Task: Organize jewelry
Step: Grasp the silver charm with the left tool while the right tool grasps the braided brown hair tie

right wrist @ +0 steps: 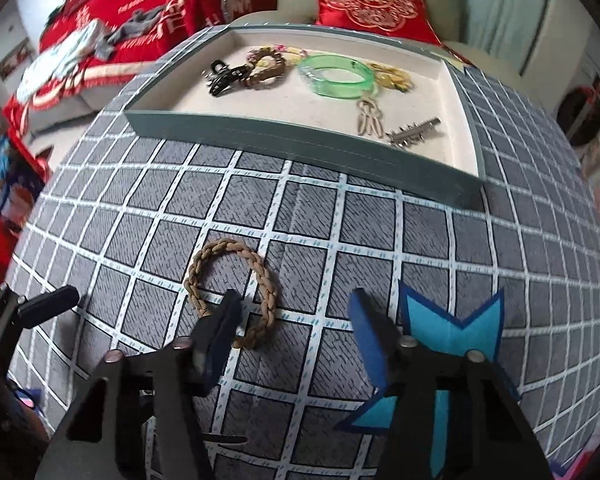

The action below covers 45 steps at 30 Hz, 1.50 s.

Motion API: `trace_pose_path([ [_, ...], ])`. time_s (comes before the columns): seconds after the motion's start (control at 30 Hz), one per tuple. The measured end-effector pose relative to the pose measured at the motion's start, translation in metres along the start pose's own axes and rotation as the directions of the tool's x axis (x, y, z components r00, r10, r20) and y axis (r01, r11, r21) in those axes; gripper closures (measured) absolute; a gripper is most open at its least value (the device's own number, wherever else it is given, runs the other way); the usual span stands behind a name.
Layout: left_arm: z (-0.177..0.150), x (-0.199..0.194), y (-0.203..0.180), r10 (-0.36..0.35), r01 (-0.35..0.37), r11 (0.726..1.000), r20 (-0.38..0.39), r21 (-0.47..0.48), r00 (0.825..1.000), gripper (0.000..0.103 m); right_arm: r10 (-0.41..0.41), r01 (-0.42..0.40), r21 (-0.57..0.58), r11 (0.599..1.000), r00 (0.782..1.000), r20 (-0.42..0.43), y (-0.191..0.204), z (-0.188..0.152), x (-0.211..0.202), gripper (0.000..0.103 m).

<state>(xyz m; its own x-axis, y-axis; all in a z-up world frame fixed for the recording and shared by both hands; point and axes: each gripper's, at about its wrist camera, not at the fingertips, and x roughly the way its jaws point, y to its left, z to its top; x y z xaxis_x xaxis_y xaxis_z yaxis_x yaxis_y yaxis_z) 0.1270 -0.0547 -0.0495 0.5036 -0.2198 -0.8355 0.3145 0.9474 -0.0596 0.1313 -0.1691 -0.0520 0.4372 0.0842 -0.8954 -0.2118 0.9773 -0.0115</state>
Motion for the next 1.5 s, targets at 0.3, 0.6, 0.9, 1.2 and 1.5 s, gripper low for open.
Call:
trace_pose_path([
  [0.3, 0.006, 0.004, -0.018, -0.012, 0.012, 0.998, -0.001, 0.054, 1.0, 0.02, 0.017, -0.017, -0.02, 1.0, 1.0, 0.005, 0.004, -0.001, -0.004, 0.094],
  [0.6, 0.011, 0.004, -0.031, -0.033, 0.033, 0.994, -0.006, 0.102, 0.999, 0.059, 0.031, -0.032, 0.029, 0.999, 0.999, 0.021, -0.009, -0.002, -0.009, 0.095],
  [0.9, 0.012, 0.002, -0.018, -0.116, 0.117, 0.993, -0.022, 0.023, 0.993, 0.071, 0.051, -0.056, 0.093, 0.994, 0.997, 0.052, -0.024, -0.007, -0.021, 0.095],
  [1.2, 0.012, -0.006, -0.007, -0.112, 0.112, 0.994, 0.001, 0.001, 0.994, 0.071, 0.089, -0.102, 0.139, 0.985, 0.992, 0.09, -0.032, -0.01, -0.036, 0.095],
  [1.5, 0.017, -0.012, 0.002, -0.107, 0.108, 0.994, 0.02, -0.019, 0.994, 0.071, 0.115, -0.134, 0.187, 0.973, 0.987, 0.109, -0.041, -0.014, -0.043, 0.095],
])
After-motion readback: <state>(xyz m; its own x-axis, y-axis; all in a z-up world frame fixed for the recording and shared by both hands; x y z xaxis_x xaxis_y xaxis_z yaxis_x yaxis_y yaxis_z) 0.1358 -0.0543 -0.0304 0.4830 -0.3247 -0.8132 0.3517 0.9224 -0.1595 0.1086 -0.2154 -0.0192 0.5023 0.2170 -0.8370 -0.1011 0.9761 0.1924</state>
